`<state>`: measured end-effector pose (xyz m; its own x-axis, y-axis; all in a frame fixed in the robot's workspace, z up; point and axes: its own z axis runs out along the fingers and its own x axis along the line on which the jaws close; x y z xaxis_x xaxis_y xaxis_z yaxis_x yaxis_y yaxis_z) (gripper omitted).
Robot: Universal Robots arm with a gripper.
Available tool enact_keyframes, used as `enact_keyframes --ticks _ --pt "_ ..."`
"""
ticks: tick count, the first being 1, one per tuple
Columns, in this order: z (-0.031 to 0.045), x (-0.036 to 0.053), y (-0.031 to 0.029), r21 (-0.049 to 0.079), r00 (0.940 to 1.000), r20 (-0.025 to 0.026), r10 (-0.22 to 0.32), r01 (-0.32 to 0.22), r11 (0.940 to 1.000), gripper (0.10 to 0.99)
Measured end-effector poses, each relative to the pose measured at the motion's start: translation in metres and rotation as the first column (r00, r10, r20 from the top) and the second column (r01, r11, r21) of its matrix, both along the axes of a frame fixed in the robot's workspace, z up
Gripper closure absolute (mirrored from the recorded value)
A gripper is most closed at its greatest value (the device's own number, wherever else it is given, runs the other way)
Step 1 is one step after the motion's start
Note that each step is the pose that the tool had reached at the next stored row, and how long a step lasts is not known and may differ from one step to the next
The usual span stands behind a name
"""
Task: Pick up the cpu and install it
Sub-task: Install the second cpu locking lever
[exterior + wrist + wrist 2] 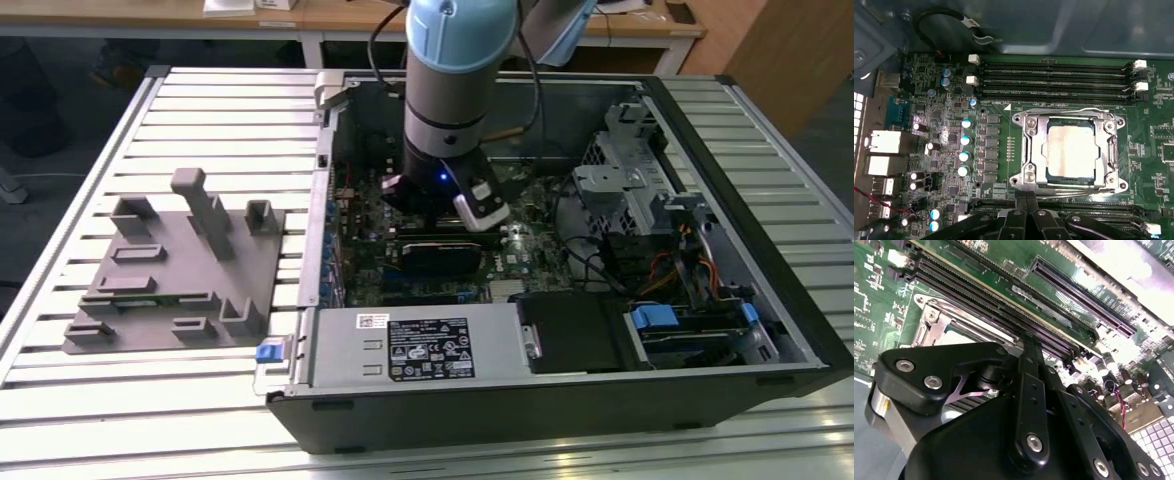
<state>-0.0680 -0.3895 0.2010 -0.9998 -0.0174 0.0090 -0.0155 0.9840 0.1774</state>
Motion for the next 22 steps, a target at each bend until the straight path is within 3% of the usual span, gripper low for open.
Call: enact_keyframes --ticks 8,22 --pt "-0.0018 -0.0023 0.0071 0.003 1.0 0.0001 0.0 0.0 1.0 0.98" --pt "-0.006 -0.0064 0.0095 0.011 1.0 0.0001 0.0 0.0 0.9999 0.98"
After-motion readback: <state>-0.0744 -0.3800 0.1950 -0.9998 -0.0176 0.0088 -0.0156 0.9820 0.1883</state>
